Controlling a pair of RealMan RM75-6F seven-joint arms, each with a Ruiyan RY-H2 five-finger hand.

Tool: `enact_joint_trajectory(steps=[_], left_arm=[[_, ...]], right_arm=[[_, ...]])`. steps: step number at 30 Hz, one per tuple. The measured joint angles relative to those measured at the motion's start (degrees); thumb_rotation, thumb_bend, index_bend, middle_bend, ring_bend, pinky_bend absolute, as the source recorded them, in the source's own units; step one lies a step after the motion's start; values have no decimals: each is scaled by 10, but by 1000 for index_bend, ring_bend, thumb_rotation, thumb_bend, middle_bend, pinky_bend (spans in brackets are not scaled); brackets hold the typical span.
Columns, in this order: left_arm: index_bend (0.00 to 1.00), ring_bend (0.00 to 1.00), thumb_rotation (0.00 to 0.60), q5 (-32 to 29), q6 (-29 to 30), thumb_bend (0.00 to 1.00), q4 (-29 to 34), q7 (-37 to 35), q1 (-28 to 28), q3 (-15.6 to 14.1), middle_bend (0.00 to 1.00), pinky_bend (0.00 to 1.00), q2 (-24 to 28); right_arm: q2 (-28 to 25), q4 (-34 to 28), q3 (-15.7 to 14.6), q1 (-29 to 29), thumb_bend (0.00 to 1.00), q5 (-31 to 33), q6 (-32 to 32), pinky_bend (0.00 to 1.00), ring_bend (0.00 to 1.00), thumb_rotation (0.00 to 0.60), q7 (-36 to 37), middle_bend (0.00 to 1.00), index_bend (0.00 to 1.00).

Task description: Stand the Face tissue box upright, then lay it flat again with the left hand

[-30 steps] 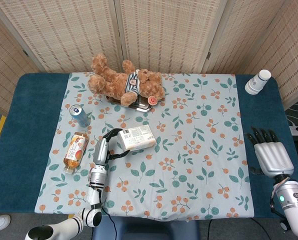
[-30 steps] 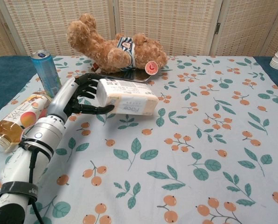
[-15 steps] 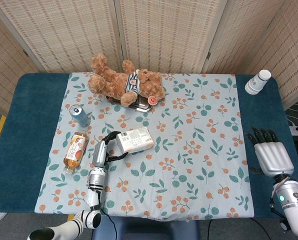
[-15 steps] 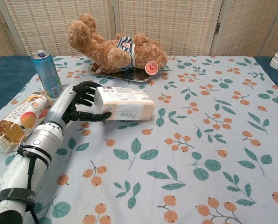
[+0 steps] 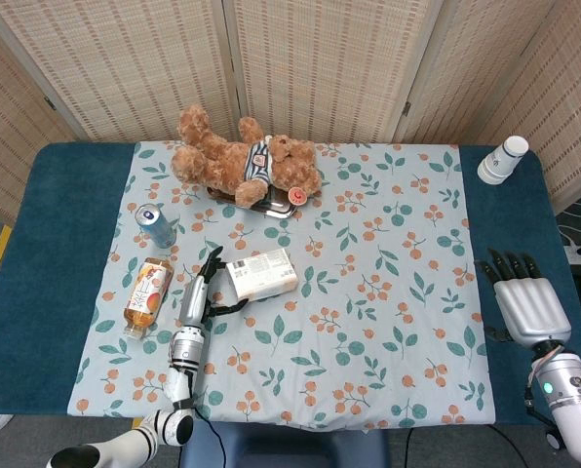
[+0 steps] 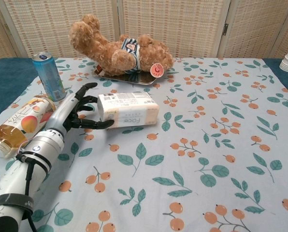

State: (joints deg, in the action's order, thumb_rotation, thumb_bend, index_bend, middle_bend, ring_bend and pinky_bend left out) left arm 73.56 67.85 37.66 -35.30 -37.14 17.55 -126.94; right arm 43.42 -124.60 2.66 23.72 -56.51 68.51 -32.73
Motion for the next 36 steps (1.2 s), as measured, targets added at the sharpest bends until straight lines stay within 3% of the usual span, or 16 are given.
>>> enact_joint_trajectory(steps=[15, 21, 23, 25, 28, 33, 36], left_arm=[[0, 0, 600, 18, 27, 102, 101, 31, -11, 23, 0, 62, 53], [0, 0, 600, 31, 47, 109, 170, 65, -27, 47, 0, 66, 102], [0, 0, 600, 33, 50, 155, 199, 87, -33, 58, 1, 75, 124], [5, 17, 600, 31, 48, 251, 229, 120, -37, 67, 48, 89, 147], [101, 66, 600, 20, 33, 387, 279, 188, -40, 75, 145, 178, 189], [105, 74, 600, 10, -17, 419, 378, 343, -41, 64, 142, 175, 299], [150, 64, 600, 8, -59, 419, 442, 447, -41, 46, 144, 161, 394]], right_arm=[[-5, -3, 1, 0, 122, -1, 0, 0, 0, 600, 6, 2, 141], [-8, -5, 1, -1, 122, -6, 0, 0, 0, 600, 10, 2, 141], [-9, -7, 1, -2, 122, -9, 0, 0, 0, 600, 11, 2, 141], [-10, -9, 0, -2, 122, -12, 0, 0, 0, 600, 13, 2, 141], [-14, -14, -1, -4, 122, -18, 0, 0, 0, 600, 16, 2, 141], [-22, -22, -4, -10, 122, -34, -1, 0, 0, 600, 24, 2, 141], [-27, -29, -4, -14, 122, -45, 3, 0, 0, 600, 30, 2, 141]])
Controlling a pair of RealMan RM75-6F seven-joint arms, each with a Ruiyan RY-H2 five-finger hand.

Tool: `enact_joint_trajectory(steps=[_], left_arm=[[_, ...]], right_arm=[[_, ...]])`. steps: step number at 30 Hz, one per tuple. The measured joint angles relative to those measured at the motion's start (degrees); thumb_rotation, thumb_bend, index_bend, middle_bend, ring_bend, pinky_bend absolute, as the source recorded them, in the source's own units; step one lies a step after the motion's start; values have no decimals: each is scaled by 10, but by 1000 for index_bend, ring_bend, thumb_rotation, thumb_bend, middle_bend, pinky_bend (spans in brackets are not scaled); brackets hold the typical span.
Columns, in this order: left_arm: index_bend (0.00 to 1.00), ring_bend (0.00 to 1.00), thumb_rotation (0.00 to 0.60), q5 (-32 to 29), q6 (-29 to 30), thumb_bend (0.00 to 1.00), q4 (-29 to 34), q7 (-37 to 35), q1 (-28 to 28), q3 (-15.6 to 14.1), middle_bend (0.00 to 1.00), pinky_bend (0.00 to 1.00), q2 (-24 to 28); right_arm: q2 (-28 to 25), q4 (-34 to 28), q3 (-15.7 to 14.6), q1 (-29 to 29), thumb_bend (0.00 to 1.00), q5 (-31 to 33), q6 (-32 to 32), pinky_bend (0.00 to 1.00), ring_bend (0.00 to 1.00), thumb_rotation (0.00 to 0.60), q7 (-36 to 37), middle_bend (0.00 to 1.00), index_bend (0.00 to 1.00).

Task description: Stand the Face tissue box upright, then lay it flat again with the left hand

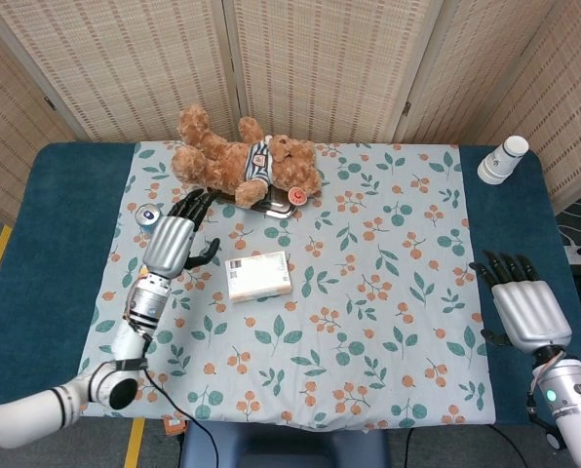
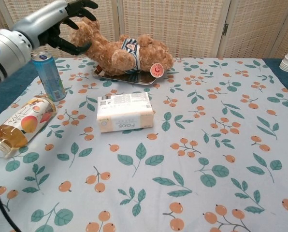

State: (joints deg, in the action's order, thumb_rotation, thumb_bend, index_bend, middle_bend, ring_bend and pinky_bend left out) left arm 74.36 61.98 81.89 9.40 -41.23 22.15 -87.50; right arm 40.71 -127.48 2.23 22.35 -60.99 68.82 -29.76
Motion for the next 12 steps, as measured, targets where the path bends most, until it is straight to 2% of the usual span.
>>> enact_joint_trajectory(steps=[3, 7, 12], left_arm=[[129, 34, 600, -20, -48, 418, 73, 90, 0, -18, 127, 137, 98], [98, 27, 600, -84, -89, 416, 177, 178, 1, -37, 115, 132, 213], [91, 26, 600, -139, -91, 414, 241, 218, 8, -60, 114, 130, 282]], right_arm=[[-5, -6, 0, -6, 122, -13, 7, 0, 0, 600, 6, 2, 141], [-10, -9, -2, -13, 122, -24, 12, 0, 0, 600, 10, 2, 141], [-10, -12, -4, -18, 122, -35, 15, 0, 0, 600, 8, 2, 141]])
